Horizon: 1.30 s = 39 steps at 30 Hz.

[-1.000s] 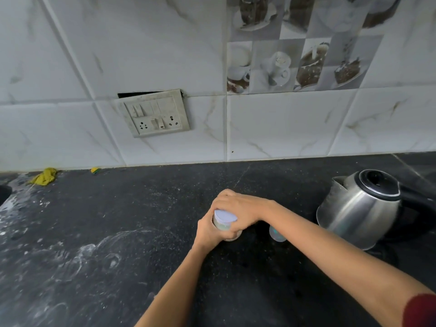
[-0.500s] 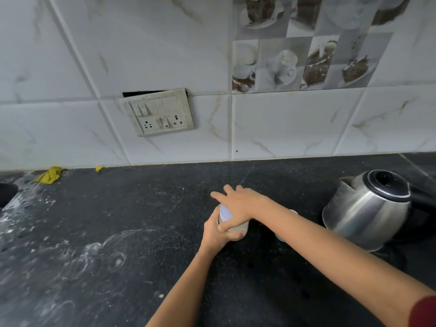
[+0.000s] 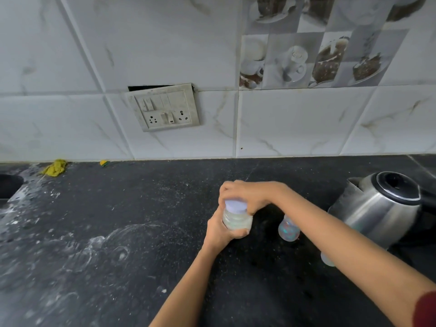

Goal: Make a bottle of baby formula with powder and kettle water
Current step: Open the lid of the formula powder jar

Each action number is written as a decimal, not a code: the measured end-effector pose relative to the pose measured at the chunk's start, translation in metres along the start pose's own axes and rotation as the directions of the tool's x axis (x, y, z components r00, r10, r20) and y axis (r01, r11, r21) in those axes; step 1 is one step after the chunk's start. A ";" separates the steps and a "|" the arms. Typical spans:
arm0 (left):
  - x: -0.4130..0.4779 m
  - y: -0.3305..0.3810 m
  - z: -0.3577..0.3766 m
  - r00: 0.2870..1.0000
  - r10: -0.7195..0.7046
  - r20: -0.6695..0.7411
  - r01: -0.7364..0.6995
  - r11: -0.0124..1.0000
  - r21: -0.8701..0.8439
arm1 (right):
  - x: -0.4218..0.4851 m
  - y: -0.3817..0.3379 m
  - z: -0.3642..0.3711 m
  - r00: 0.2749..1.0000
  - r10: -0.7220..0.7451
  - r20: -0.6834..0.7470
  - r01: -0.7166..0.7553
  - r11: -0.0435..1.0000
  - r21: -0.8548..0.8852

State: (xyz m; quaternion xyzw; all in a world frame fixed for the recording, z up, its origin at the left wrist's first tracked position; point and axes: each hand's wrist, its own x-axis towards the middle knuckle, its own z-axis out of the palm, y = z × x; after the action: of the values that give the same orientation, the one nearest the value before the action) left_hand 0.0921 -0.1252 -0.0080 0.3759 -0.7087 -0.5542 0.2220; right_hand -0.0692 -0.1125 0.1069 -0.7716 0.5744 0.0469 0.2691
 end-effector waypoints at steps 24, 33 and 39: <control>-0.009 0.001 0.007 0.990 0.053 -0.130 -0.048 0.998 0.040 | 0.017 0.072 0.078 0.565 0.810 -0.158 -0.699 0.572 0.429; -0.009 0.000 0.007 0.988 0.076 -0.133 -0.070 0.996 0.052 | -0.007 0.012 0.025 0.833 0.211 -0.511 -0.144 0.975 0.167; -0.011 0.000 0.008 0.990 0.069 -0.122 -0.066 0.997 0.028 | 0.013 -0.006 0.043 0.889 0.222 -0.401 -0.385 0.836 -0.392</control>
State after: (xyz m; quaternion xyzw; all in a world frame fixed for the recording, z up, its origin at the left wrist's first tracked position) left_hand 0.0932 -0.1116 -0.0095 0.3878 -0.7124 -0.5139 0.2793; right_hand -0.0492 -0.1029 0.0678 -0.7066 0.7008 0.0909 -0.0361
